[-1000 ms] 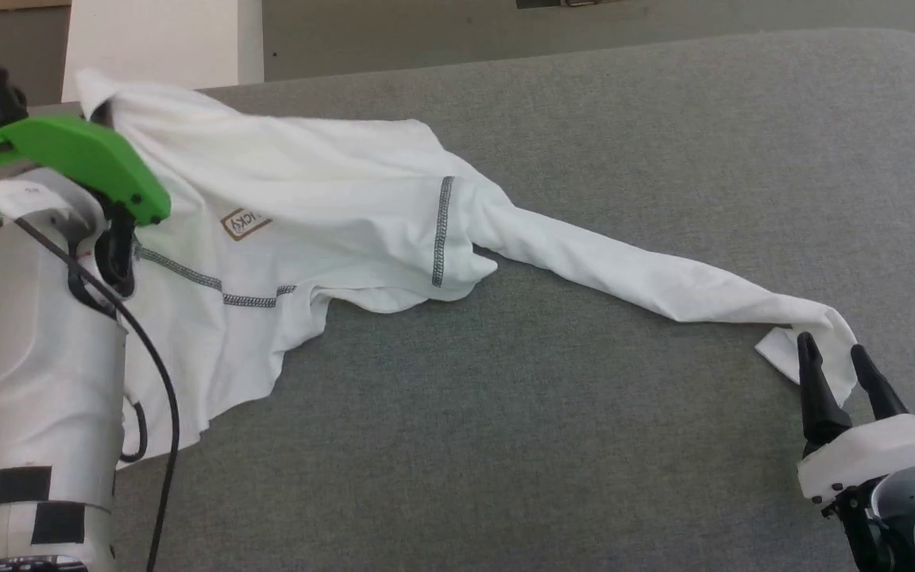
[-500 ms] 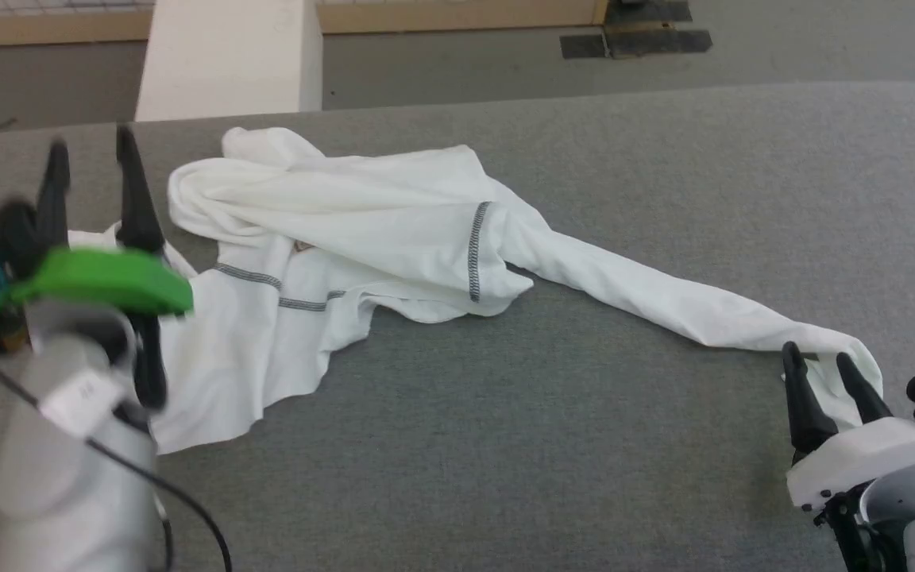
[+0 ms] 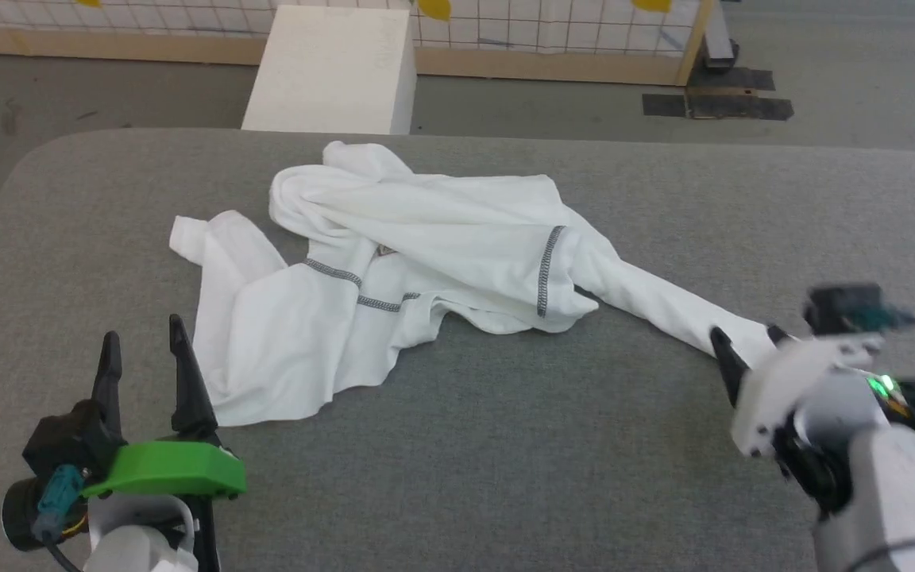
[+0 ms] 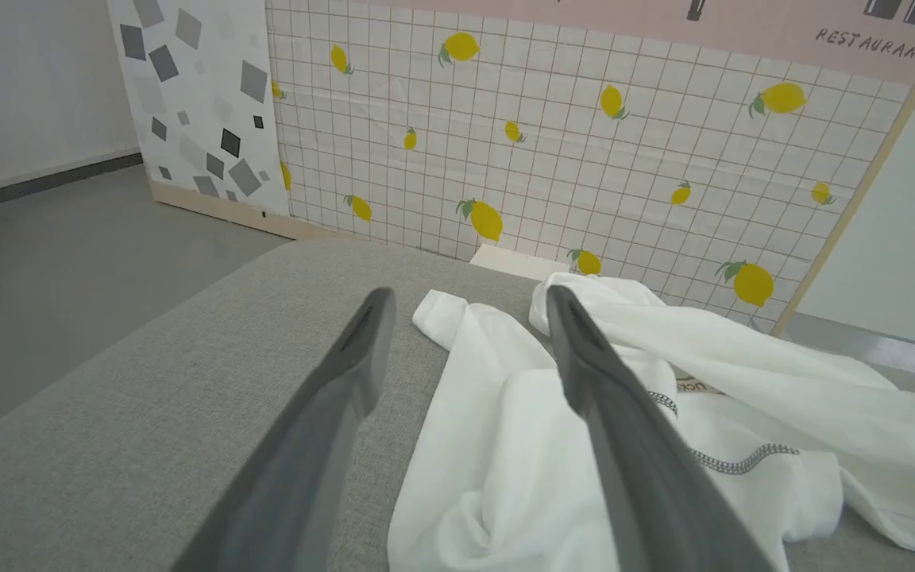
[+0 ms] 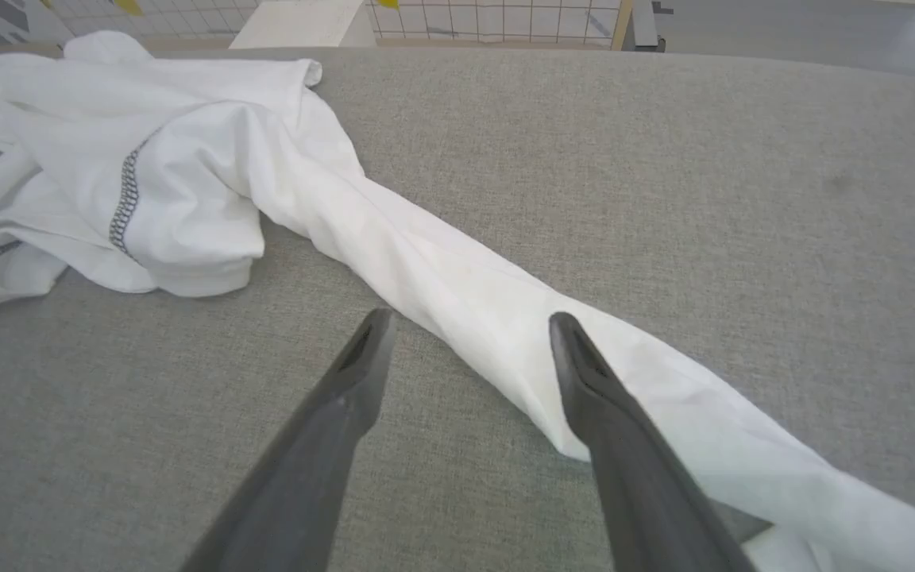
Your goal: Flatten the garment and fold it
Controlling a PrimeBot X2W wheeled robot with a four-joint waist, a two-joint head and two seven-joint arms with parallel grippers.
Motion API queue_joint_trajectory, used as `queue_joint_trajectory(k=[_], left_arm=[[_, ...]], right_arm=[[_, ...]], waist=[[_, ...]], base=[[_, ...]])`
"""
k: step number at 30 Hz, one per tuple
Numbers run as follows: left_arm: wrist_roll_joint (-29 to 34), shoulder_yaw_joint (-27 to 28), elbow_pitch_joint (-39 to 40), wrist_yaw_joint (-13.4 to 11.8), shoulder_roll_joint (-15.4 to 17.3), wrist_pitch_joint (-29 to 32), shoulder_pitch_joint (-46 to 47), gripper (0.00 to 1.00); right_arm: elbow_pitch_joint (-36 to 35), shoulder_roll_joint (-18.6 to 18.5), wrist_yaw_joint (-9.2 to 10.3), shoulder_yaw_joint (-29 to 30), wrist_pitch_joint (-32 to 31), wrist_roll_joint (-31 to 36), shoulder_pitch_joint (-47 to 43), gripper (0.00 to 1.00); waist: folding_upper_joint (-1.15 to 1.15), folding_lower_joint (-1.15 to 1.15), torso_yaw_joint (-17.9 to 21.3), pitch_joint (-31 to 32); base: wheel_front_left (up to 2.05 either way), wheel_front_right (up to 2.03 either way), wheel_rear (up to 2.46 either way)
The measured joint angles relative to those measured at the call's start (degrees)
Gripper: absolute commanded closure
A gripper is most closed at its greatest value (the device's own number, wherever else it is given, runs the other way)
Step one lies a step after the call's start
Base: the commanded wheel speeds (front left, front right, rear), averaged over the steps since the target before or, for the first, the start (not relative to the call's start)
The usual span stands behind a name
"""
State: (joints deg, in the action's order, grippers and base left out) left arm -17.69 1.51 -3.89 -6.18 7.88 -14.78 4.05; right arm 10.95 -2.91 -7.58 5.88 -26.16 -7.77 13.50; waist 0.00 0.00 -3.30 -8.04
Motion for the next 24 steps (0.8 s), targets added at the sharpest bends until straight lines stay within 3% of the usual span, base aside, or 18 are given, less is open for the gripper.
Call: queue_joint_trajectory(k=[5, 10, 17, 18, 19, 24], left_arm=[[3.4, -1.0, 1.0, 1.9, -0.5, 0.0, -1.0, 0.00], [6.2, -2.1, 1.1, 3.4, -0.8, 0.0, -0.2, 0.00], [6.7, -1.7, 0.9, 4.6, -2.2, 0.0, 1.3, 0.00], [6.7, -1.5, 0.8, 4.6, -2.4, 0.0, 1.3, 0.00], [6.6, -1.1, 0.6, 4.7, -2.6, 0.0, 1.3, 0.00], [6.2, 0.0, 0.2, 5.2, -3.3, 0.0, 1.0, 0.00]], right_arm=[[8.2, -0.3, 0.00, -6.6, -7.2, 8.0, 11.9, 0.00], [18.0, -1.6, 0.00, -11.9, -11.5, 11.4, 18.4, 0.00], [25.7, -2.5, 0.01, -11.7, -11.0, 12.8, 21.1, 0.00], [26.0, -2.5, 0.01, -11.4, -10.6, 12.6, 21.4, 0.67], [26.4, -2.5, 0.01, -10.9, -9.7, 11.3, 21.7, 1.00], [26.3, -5.5, -0.04, -8.9, -7.6, 4.6, 20.6, 1.00]], waist=[[0.00, 0.00, -0.7, -1.3], [0.00, 0.00, -2.5, -2.9], [0.00, 0.00, -5.0, -5.4], [0.00, 0.00, -5.3, -5.7], [0.00, 0.00, -5.5, -5.8], [0.00, 0.00, -5.8, -4.9]], base=[[0.00, 0.00, 0.00], [0.00, 0.00, 0.00], [0.00, 0.00, 0.00], [0.00, 0.00, 0.00], [0.00, 0.00, 0.00], [0.00, 0.00, 0.00]])
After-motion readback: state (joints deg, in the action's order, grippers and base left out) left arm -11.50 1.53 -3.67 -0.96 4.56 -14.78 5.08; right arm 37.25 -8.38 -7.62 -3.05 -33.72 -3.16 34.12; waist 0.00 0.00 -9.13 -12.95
